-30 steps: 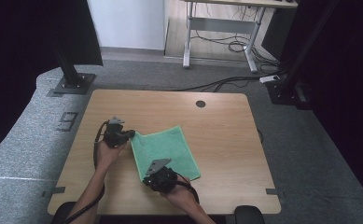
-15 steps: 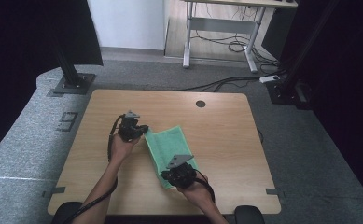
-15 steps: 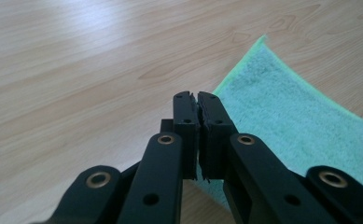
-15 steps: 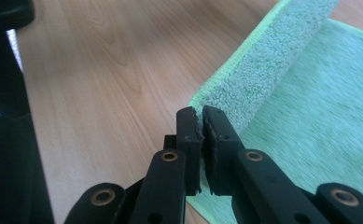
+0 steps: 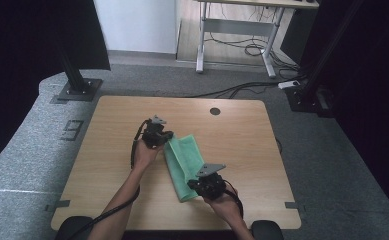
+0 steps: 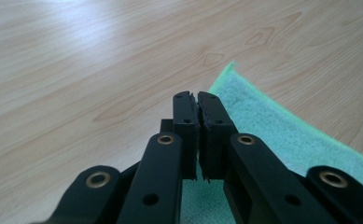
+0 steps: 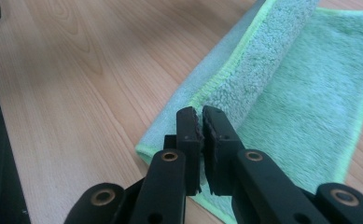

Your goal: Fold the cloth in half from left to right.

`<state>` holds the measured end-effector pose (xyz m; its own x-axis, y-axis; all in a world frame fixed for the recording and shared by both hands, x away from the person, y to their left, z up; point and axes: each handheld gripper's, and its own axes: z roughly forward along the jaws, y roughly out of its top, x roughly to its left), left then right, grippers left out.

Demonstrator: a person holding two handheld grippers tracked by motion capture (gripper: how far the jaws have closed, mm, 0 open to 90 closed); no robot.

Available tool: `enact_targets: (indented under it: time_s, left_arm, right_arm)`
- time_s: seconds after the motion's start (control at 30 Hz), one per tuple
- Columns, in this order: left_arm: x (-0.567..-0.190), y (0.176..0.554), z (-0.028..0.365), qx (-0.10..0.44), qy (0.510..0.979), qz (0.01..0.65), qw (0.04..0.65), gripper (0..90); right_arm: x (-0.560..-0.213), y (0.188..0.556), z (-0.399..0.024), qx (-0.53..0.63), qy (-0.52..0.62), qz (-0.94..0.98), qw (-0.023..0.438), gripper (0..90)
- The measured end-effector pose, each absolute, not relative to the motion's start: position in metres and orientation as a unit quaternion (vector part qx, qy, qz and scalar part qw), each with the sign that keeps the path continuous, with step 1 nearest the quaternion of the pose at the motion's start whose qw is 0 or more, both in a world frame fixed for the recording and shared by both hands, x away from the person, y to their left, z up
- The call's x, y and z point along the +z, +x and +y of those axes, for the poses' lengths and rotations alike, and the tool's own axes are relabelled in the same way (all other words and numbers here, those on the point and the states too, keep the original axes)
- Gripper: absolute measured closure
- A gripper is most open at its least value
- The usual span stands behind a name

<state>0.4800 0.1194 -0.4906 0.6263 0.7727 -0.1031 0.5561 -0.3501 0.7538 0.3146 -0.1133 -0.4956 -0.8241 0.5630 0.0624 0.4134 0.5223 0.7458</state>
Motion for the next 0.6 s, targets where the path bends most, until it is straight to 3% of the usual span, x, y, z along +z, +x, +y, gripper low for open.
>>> enact_targets:
  time_s: [0.6]
  left_arm:
    - [-0.508, 0.491, 0.087, 0.143, 0.828, 0.386, 0.380, 85.3]
  right_arm:
    - [-0.511, 0.320, -0.136, 0.383, 0.309, 0.866, 0.091, 84.7]
